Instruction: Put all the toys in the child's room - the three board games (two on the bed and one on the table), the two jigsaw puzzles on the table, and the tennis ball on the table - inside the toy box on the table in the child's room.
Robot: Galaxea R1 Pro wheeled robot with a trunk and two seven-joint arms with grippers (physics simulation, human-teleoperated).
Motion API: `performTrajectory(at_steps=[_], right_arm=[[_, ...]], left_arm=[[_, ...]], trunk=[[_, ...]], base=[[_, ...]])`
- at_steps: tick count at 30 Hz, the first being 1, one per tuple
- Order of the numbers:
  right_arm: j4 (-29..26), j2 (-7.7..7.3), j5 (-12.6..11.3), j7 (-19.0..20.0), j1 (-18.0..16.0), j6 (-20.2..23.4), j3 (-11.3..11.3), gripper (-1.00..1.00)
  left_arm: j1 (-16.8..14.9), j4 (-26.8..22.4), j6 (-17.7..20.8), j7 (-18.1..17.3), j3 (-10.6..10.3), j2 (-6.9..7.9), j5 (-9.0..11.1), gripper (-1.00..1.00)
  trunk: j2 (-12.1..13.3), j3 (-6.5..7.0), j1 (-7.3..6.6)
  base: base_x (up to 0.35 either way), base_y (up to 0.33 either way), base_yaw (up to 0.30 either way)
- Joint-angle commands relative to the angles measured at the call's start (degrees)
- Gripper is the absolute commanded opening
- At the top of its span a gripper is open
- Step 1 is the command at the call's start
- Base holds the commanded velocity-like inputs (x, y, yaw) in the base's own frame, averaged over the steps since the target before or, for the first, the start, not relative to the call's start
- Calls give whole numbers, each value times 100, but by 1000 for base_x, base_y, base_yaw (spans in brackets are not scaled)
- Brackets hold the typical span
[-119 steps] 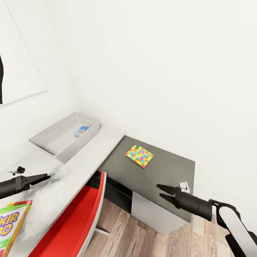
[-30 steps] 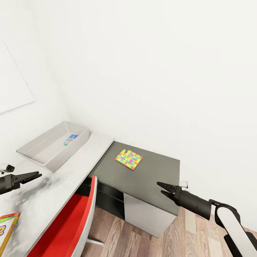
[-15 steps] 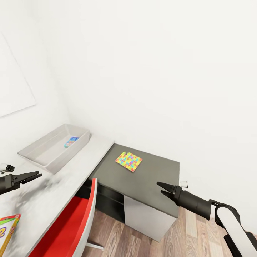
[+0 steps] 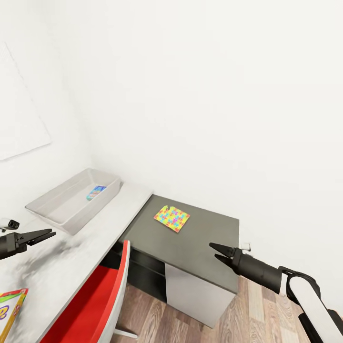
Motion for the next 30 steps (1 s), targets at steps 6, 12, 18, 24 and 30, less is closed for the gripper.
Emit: performTrajectory(at_steps=[6, 12, 18, 24, 30], right_arm=[[4, -3, 52, 48, -5, 21, -10, 100], [10, -2, 53, 48, -5, 20, -10, 100], [8, -3, 52, 46, -5, 20, -10, 100], [11, -5, 53, 47, -5, 20, -10, 100], [16, -5, 54, 48, -5, 20, -10, 100]], left_arm=[[-4, 0, 61, -24, 0, 1, -5, 100], [-4, 0, 61, -24, 0, 1, -5, 100], [-4, 0, 59, -24, 0, 1, -5, 100], [-4, 0, 55, -24, 0, 1, -5, 100], [-4, 0, 57, -24, 0, 1, -5, 100]], trunk=[[-11, 46, 4], [-11, 103, 4], [-11, 161, 4], [-11, 218, 4], [-11, 275, 4]], base=[[0, 0, 0], [0, 0, 0], [0, 0, 0], [0, 0, 0], [-16, 0, -39]])
